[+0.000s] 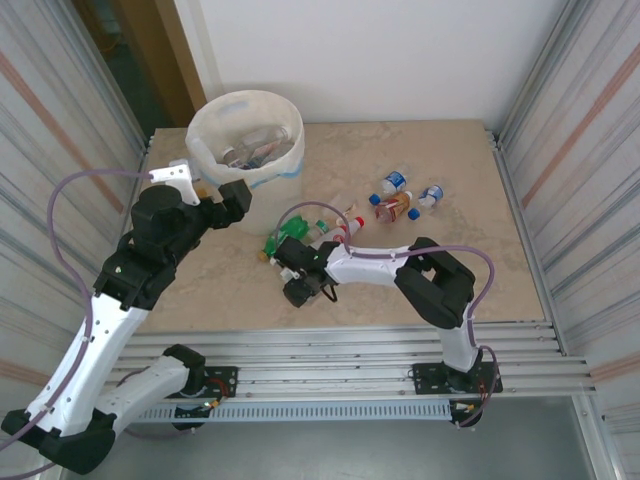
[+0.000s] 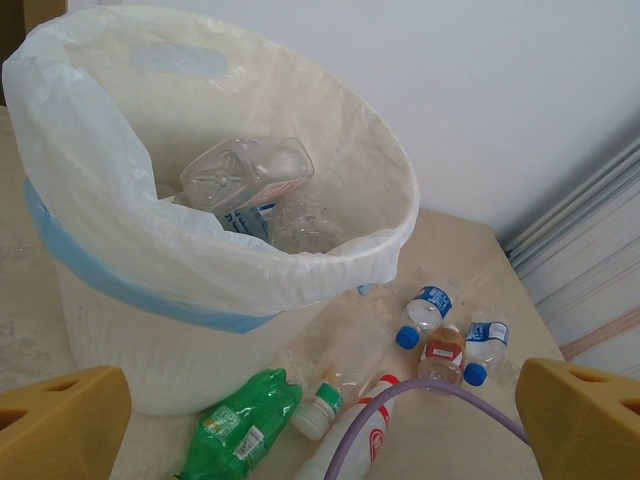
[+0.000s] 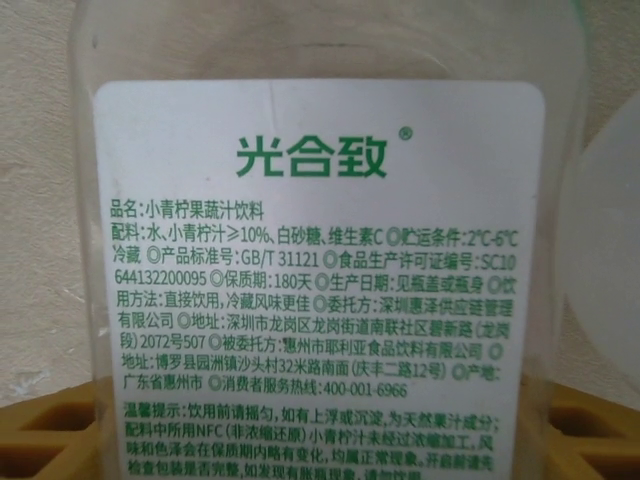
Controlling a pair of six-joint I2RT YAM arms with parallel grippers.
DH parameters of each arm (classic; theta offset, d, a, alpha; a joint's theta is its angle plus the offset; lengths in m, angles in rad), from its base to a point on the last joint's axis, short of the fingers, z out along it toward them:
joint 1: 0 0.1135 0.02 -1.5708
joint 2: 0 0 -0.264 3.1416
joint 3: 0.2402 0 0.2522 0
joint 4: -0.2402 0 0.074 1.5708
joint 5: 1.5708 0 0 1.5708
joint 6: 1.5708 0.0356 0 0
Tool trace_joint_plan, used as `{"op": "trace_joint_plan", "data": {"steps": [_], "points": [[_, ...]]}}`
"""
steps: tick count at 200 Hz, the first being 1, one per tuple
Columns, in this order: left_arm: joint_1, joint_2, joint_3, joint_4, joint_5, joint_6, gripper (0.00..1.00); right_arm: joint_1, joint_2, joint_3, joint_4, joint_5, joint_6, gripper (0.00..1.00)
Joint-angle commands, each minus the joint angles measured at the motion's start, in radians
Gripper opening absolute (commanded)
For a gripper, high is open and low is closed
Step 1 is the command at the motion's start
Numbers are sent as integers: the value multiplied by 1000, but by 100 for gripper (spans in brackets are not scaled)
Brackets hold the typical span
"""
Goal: Put the plastic bottles in the bin
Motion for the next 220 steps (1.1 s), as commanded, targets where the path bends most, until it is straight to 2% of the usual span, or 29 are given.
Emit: {"op": "trace_joint_plan", "data": {"steps": [1, 36, 85, 173, 220], "points": [[-5, -17, -3, 13, -28, -14, 99, 28, 33, 7, -16, -24, -18, 59], [-5, -18, -3, 10, -31, -12, 99, 32, -13, 9, -22, -23, -20, 43], [-4, -11, 5, 4, -21, -10, 99, 31, -117, 11, -24, -17, -24, 36], [-4, 25, 61, -31, 53, 17, 99, 24, -324, -8, -23, 59, -32, 33], [-6, 44, 61, -27, 126, -12, 99, -25, -479, -59, 48, 84, -21, 31]]}}
